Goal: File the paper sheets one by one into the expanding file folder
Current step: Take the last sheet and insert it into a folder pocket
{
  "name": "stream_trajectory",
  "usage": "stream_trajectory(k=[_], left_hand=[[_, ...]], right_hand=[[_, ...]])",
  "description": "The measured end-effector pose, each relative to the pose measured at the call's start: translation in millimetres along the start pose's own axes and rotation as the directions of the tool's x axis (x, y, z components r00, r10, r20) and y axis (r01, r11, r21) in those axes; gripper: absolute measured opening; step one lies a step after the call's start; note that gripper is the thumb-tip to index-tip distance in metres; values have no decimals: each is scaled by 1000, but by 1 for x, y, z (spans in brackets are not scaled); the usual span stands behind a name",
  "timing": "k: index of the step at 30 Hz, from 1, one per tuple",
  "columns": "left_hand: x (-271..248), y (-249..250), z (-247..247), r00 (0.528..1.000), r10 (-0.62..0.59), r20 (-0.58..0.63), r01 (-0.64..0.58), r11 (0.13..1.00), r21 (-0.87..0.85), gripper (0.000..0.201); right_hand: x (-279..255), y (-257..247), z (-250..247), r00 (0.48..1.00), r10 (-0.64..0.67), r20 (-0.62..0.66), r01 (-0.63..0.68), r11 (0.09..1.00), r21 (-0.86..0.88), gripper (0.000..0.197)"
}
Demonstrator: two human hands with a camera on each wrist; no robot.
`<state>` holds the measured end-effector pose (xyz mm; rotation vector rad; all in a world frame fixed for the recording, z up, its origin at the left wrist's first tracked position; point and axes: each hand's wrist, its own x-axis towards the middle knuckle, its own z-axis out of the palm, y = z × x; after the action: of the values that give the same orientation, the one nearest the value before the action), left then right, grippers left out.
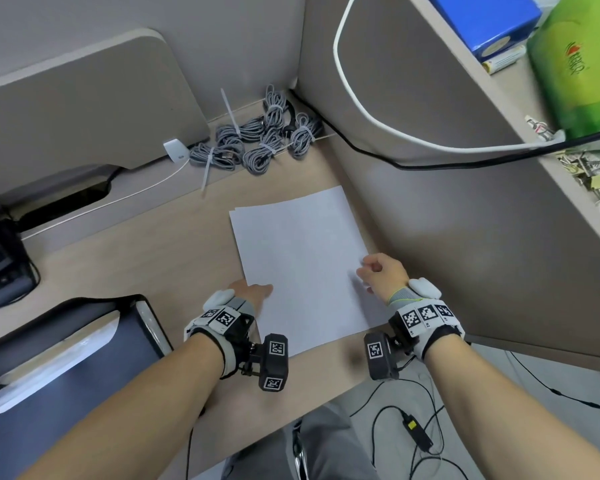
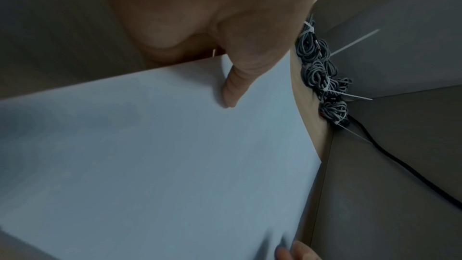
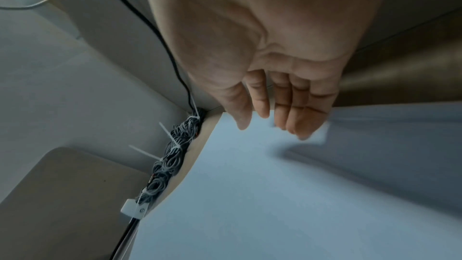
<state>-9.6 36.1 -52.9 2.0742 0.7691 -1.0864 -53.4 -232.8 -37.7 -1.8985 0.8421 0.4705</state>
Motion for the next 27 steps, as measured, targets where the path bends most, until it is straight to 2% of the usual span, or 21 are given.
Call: stream_trajectory(k=[3,6,10,14,15,17,19,20,22,23,25,27], left_hand=[[-2,2,1,999,36,-40,-40,991,-125,61],[8,-2,5,998,48,-47,-54,991,-124,89],[3,1,1,992,65,-109,-77,991,-112,61],[4,-2,-10,990,55,-131,-71,989,-127,54],[5,-4,-13,990,49,-135,-65,992,-112,47],[1,-3,-18,991,61,-117,-71,994,-86,15],[2,-6,-22,992,72,-108,-80,994,-73,6],[0,-6,-24,992,69,-102,-77,994,-83,11],[-1,-5,-25,991,40,-126,-57,990,-133,44],[-4,-3,-26,990,35,-133,-55,987,-150,52],[-7,-3,-25,991,42,-124,-63,983,-170,57],[-11,-2,-26,994,59,-92,-76,977,-198,53]], right_hand=[[2,0,1,999,6,-41,-4,999,48,19],[2,0,2,998,-3,-56,4,1000,16,23],[3,1,3,997,-26,-67,22,998,-51,27],[3,0,1,997,-39,-66,31,994,-108,28],[3,-1,1,997,-36,-66,29,993,-111,28],[3,-1,1,998,-41,-55,34,992,-124,27],[2,-2,2,997,-52,-50,44,988,-151,26],[2,-2,2,997,-57,-53,48,986,-158,25],[1,-4,3,996,-61,-63,50,985,-163,24],[0,-4,4,996,-61,-68,49,985,-166,23],[-3,-5,5,995,-65,-71,51,982,-180,23],[-7,-7,4,997,-58,-57,46,979,-197,25]])
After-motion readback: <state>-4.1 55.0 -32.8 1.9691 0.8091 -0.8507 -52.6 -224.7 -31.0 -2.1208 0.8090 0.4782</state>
